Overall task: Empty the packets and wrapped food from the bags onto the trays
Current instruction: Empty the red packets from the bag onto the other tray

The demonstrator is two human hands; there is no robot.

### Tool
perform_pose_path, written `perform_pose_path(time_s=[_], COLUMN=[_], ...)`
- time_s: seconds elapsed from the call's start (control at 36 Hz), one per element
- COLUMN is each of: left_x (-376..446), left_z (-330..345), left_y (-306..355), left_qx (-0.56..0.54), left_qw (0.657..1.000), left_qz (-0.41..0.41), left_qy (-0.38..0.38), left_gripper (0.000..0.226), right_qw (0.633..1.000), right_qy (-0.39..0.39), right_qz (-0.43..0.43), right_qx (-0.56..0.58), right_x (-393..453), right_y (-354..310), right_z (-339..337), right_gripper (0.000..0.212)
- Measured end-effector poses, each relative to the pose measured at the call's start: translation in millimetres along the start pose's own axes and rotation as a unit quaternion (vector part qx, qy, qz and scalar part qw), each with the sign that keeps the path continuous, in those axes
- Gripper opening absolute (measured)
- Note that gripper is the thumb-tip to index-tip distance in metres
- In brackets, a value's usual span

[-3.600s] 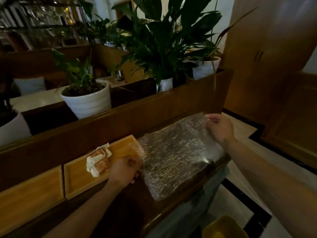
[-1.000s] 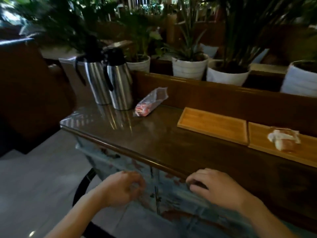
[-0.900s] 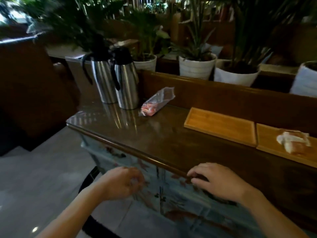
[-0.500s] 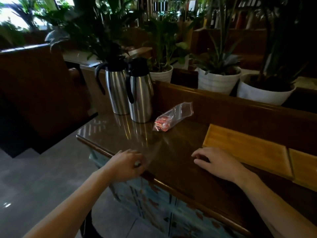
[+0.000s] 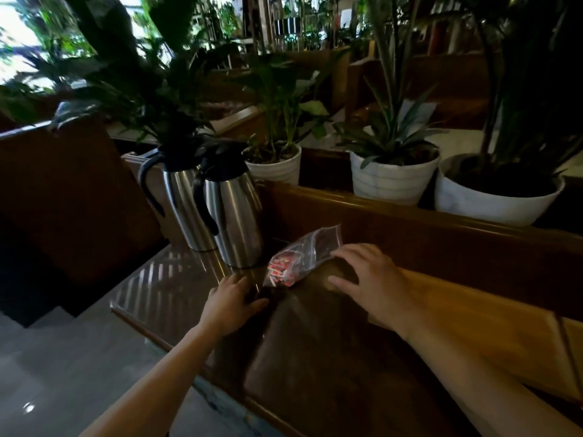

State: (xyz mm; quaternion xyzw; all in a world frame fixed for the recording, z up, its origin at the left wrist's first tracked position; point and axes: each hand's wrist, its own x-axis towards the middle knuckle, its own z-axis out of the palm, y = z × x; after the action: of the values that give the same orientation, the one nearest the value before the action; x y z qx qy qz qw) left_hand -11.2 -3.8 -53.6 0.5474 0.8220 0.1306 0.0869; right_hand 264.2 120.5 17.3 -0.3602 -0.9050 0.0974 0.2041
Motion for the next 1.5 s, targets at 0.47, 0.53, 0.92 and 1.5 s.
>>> perform_pose_path(time_s=[0.47,0.53,0.92,1.5], left_x=[41,42,46,20], left_z=[19,20,5,-29], left_y=[-8,-9,-11,7], left_qx=[-0.069,-0.083,-0.165,-0.678], left_qw=[0.997,0.995,0.982,0.718], left_qz=[0.022,0.035,0.09,-0.033], left_qy=[0.03,0.034,0.021,-0.154], left_gripper=[0.038,0.033,0.008,0.015], right_qw=[0.989,0.989,0.991,0.938], right_qy=[0.108,0.121,0.133,0.223], right_qz=[-0.09,-0.083,-0.002,0.193], right_qx=[-0.037,-0.012,-0.006,0.182], right_x=[31,33,28,34], right_y=[-16,-22,-58,-99], right_z=[30,30,29,-37], right_gripper=[0.041,0.039,0.035,0.005])
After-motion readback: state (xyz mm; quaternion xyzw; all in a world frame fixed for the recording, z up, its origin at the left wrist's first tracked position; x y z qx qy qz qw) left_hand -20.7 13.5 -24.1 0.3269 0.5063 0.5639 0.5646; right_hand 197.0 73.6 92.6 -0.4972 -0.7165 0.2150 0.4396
